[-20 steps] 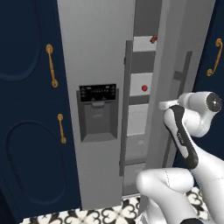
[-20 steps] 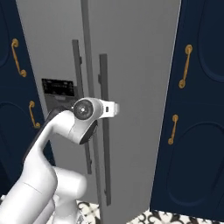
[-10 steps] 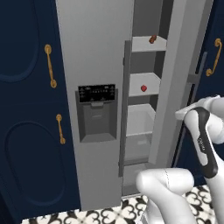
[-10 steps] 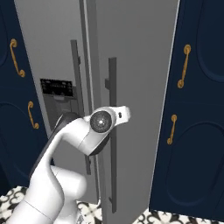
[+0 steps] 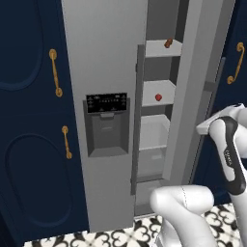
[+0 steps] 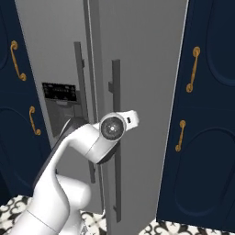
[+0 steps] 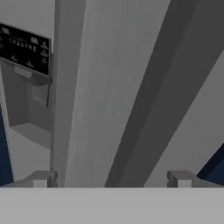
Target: Take the strawberry from the fridge and place it on top of the pancake, located on the dining counter.
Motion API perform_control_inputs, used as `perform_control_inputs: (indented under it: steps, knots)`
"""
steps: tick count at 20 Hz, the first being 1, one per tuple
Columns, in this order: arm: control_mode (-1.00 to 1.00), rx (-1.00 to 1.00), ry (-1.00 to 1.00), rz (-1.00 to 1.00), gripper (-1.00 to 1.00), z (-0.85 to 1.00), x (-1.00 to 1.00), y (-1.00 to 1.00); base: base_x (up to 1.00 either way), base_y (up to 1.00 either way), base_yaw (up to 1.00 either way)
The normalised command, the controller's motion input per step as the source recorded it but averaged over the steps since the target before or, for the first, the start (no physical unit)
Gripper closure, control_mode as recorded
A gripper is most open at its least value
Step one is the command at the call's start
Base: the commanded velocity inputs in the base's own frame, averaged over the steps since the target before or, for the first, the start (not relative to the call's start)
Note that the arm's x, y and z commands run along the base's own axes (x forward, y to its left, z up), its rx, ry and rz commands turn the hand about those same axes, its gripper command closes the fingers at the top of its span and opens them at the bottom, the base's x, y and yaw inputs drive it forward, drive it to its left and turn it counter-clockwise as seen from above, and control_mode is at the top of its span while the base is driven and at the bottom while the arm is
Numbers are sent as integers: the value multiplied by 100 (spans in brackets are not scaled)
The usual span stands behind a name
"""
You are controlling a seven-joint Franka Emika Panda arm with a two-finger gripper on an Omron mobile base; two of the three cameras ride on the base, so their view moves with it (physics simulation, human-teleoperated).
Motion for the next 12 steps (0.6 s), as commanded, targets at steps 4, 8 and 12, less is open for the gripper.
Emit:
perform_control_inputs:
  steps: [4, 8, 12]
  knots:
    - [-100, 2, -2, 1, -100, 3, 5, -40, 0, 0, 0]
    - [-100, 2, -11, 0, -100, 11, -29, -42, 0, 0, 0]
    - [-100, 0, -19, 0, -100, 21, -77, -14, 0, 0, 0]
